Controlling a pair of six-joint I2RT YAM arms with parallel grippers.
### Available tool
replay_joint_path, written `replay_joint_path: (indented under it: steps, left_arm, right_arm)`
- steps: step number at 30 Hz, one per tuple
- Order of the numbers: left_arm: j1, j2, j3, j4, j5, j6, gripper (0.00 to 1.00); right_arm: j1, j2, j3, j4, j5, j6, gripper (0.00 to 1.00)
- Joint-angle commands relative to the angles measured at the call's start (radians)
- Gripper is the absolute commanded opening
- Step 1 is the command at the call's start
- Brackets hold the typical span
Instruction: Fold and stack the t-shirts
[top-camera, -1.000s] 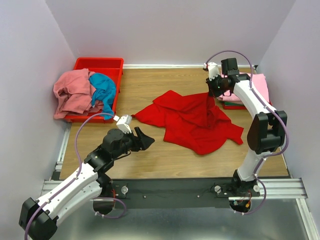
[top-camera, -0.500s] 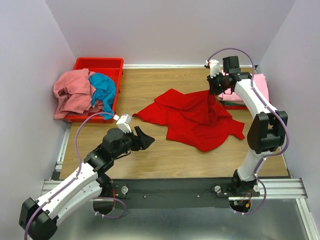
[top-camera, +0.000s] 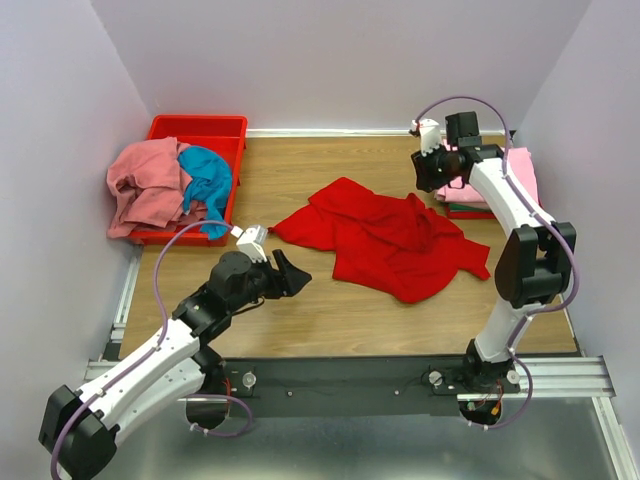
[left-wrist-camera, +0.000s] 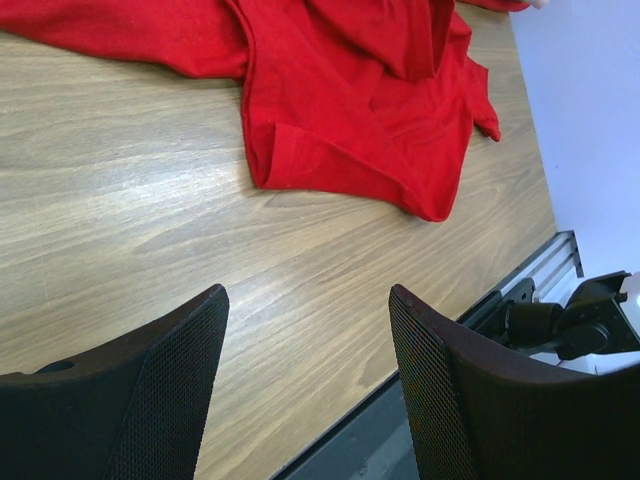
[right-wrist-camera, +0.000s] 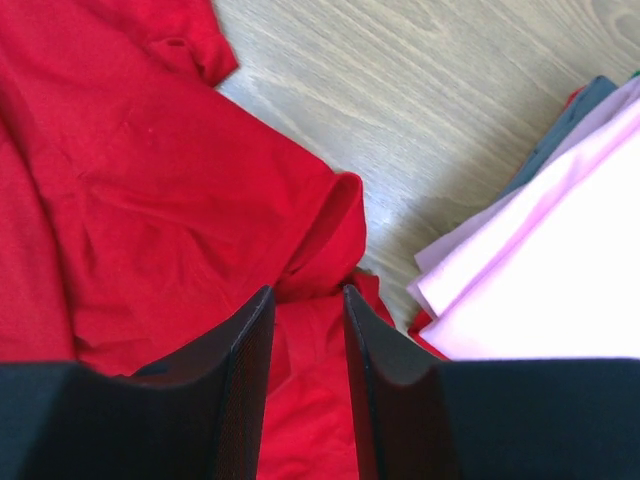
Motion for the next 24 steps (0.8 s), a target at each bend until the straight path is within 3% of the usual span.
replay_joint_path:
  steps: [1, 8, 13, 24]
  left_arm:
    - [0.006, 0.007, 0.035, 0.033, 0.007, 0.023, 0.73]
    - [0.006, 0.011, 0.017, 0.056, 0.018, 0.017, 0.73]
    - [0.006, 0.013, 0.012, 0.065, 0.024, 0.012, 0.73]
    - [0.006, -0.010, -0.019, 0.068, 0.023, -0.011, 0.73]
  right_arm:
    - [-0.009, -0.073, -0.025, 0.010, 0.032, -0.022, 0.41]
    - [-0.008, -0.147, -0.199, -0.032, -0.209, -0.120, 0.47]
    - [0.009, -0.079, -0.236, -0.045, -0.208, -0.160, 0.49]
    - [0.067, 0.073, -0.134, -0.045, -0.103, -0.150, 0.49]
